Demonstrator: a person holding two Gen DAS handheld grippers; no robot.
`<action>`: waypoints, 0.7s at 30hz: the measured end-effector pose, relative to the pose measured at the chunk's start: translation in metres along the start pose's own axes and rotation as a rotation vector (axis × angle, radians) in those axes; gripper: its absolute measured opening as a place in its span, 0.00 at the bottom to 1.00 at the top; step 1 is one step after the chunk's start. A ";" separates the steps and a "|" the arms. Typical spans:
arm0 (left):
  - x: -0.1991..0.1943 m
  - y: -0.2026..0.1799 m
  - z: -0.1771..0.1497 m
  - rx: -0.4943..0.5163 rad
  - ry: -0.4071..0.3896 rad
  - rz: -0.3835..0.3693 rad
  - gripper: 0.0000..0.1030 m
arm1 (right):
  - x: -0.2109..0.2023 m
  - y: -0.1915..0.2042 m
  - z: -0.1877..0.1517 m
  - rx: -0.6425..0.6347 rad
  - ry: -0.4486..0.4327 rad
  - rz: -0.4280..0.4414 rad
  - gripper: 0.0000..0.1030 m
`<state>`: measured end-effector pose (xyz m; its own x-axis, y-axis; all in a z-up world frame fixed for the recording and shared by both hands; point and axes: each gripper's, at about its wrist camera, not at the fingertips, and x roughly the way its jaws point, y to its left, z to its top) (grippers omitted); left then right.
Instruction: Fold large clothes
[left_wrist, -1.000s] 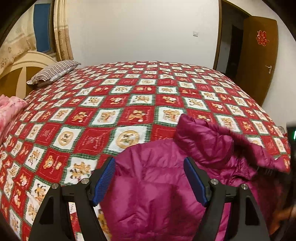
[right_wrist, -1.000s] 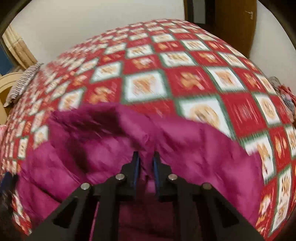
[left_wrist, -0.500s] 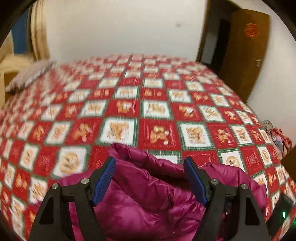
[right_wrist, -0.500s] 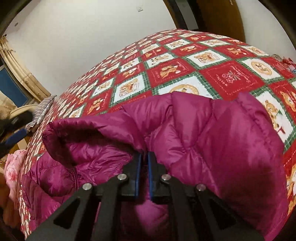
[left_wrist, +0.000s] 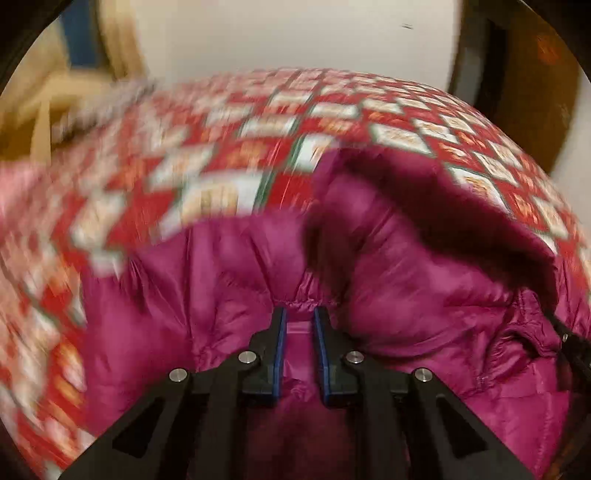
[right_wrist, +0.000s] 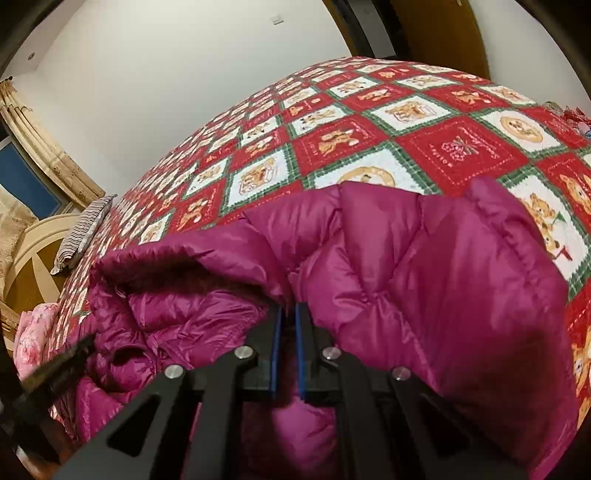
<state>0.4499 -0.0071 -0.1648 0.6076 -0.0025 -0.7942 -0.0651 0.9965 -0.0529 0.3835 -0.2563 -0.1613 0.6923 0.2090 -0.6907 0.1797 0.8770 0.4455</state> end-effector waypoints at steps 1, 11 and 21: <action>-0.002 0.005 -0.006 -0.039 -0.053 -0.022 0.15 | 0.001 0.001 0.001 0.000 0.006 -0.001 0.07; -0.005 0.014 -0.010 -0.100 -0.089 -0.085 0.15 | -0.061 0.025 0.047 -0.001 -0.174 -0.062 0.30; -0.013 0.045 -0.008 -0.254 -0.095 -0.243 0.15 | 0.057 0.074 0.055 -0.101 0.256 -0.026 0.40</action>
<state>0.4325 0.0370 -0.1619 0.6996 -0.2170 -0.6809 -0.0969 0.9152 -0.3912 0.4750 -0.2038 -0.1365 0.4870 0.2773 -0.8282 0.1155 0.9195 0.3758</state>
